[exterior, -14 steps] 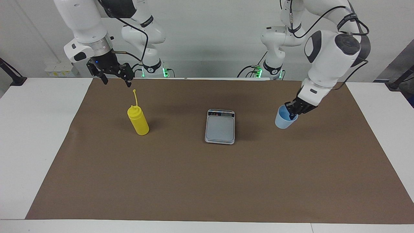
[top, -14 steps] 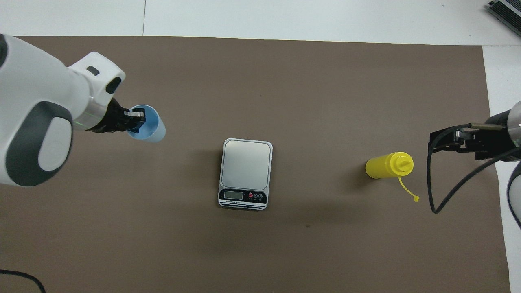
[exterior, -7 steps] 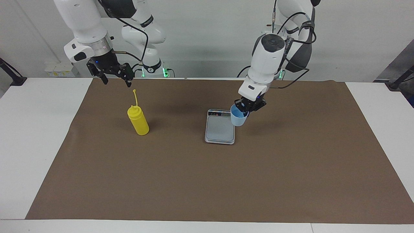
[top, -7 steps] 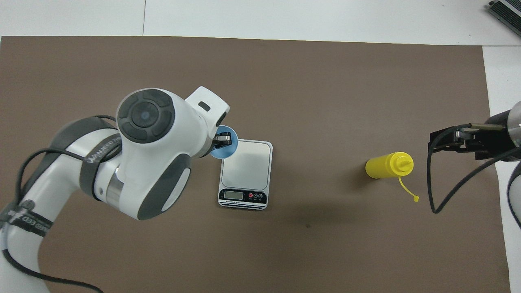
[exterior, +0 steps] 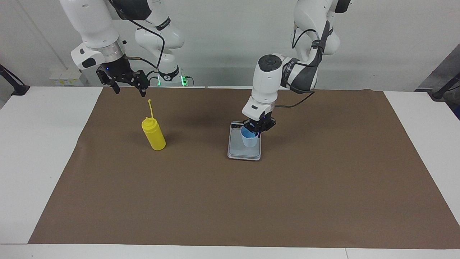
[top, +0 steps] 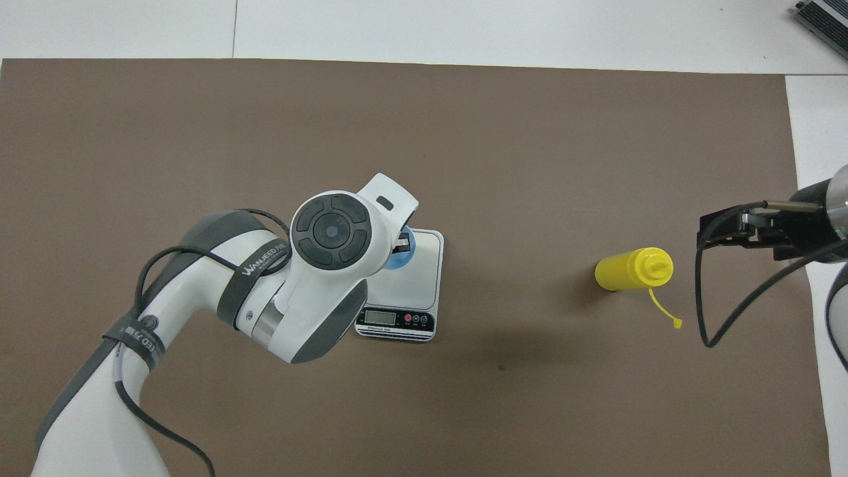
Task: Pour seasoning into cup on scale with both arms
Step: 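Carry the blue cup over the scale and set it down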
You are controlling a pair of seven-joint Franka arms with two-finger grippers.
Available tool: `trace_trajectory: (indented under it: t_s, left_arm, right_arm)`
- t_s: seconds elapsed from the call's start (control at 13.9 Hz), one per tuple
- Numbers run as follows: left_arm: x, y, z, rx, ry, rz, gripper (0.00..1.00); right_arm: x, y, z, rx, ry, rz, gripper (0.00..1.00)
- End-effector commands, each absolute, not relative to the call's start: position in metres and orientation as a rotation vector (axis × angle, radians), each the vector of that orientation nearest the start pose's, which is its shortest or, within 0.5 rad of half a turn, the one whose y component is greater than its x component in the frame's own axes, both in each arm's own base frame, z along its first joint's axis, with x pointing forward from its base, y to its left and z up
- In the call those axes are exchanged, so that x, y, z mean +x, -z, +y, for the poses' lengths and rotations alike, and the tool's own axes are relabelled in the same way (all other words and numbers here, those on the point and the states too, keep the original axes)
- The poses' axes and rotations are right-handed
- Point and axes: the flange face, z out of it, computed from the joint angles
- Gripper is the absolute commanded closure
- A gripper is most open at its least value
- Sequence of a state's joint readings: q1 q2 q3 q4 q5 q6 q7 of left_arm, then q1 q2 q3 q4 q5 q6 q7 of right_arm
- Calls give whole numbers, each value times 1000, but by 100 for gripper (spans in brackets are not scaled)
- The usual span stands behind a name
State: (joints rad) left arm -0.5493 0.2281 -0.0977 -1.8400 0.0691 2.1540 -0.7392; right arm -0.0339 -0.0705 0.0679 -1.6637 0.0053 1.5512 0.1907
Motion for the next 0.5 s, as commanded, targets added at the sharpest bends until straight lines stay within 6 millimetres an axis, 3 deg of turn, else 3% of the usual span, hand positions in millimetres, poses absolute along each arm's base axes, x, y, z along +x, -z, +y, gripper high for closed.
trace_trajectory:
  t_s: [0.0,0.29,0.36,0.43]
  left_arm:
    - [500,-406,-378,-3159,196,-104,100]
    - [499,-390,-383,-3153,174,-107,100]
    - [499,-390,-383,-3153,174,-109,96]
    - [499,-390,-383,-3155,178,-109,80]
  right_arm:
    - [526,-617,16,-3110,-61,225,0]
    - [526,-617,16,-3110,-61,225,0]
    - [526,-617,16,-3110,-61,225,0]
    - [526,-617,16,-3110,-61,225,0]
